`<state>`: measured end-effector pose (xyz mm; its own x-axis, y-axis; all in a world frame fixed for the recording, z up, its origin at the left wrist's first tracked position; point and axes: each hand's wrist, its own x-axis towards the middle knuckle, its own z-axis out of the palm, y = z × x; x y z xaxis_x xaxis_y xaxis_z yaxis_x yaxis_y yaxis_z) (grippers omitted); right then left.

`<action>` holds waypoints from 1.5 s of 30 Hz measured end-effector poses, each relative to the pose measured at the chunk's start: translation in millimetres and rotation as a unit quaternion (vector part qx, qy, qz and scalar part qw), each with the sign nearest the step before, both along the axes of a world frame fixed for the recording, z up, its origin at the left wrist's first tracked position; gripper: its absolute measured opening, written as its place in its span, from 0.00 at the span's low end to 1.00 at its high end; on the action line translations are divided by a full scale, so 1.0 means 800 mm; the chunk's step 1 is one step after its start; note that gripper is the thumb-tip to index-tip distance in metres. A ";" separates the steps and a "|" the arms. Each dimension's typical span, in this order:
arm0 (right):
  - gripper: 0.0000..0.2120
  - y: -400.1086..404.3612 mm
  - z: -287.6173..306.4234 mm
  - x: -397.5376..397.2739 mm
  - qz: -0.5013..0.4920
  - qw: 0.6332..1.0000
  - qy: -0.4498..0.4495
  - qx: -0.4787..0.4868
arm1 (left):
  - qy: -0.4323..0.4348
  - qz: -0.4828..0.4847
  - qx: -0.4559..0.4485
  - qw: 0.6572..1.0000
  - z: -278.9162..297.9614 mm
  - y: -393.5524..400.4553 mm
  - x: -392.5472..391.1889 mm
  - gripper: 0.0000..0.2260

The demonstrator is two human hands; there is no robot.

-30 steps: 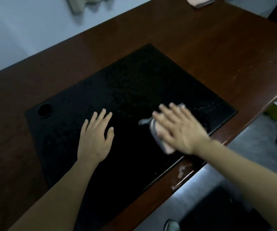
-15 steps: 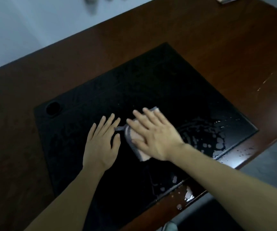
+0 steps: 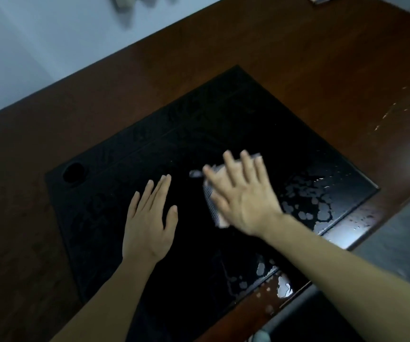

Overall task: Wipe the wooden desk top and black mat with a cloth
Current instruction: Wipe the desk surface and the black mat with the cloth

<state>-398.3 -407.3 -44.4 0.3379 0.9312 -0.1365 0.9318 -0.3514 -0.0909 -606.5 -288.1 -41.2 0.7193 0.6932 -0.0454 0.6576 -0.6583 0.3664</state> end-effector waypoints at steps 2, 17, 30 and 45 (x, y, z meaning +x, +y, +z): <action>0.28 -0.017 0.000 -0.019 0.060 0.998 0.009 0.001 | 0.003 -0.004 0.007 1.000 -0.001 0.000 -0.001 0.27; 0.31 -0.017 0.008 -0.060 -0.077 0.997 -0.004 -0.023 | -0.007 -0.030 0.012 0.999 -0.002 0.001 -0.004 0.27; 0.33 -0.075 0.003 0.018 -0.258 0.965 -0.014 -0.041 | 0.008 -0.033 0.031 0.999 -0.005 0.002 -0.002 0.28; 0.30 -0.122 0.003 -0.062 -0.186 0.982 0.008 -0.012 | 0.012 -0.115 0.048 0.992 -0.004 0.001 -0.002 0.27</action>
